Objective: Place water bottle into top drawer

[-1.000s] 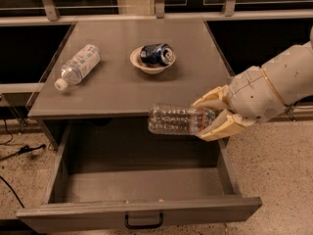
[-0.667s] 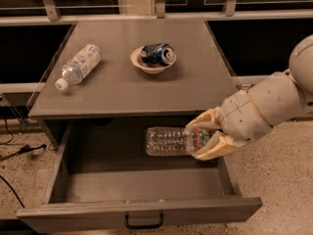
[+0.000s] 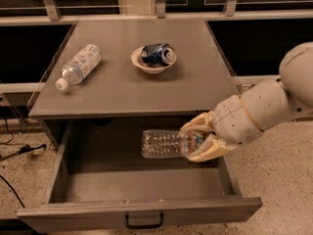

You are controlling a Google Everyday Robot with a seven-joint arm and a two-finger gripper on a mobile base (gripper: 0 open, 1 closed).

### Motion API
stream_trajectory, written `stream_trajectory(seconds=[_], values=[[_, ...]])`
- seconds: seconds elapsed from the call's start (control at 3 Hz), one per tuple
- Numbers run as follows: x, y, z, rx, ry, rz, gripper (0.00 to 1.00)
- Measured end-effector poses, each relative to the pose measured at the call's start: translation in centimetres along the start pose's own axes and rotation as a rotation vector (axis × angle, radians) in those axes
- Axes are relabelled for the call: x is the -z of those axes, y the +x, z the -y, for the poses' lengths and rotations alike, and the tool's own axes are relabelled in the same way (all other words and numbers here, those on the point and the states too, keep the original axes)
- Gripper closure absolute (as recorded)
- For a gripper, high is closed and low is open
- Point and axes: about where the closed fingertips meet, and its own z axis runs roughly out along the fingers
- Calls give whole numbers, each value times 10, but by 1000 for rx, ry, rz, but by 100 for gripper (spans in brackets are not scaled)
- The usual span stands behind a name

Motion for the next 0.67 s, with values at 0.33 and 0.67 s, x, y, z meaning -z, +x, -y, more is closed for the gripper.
stream_trajectory(seconds=[0.33,0.67], values=[[-33,3,6,41,3,10,100],[-52,4,9,64,4,2,100]])
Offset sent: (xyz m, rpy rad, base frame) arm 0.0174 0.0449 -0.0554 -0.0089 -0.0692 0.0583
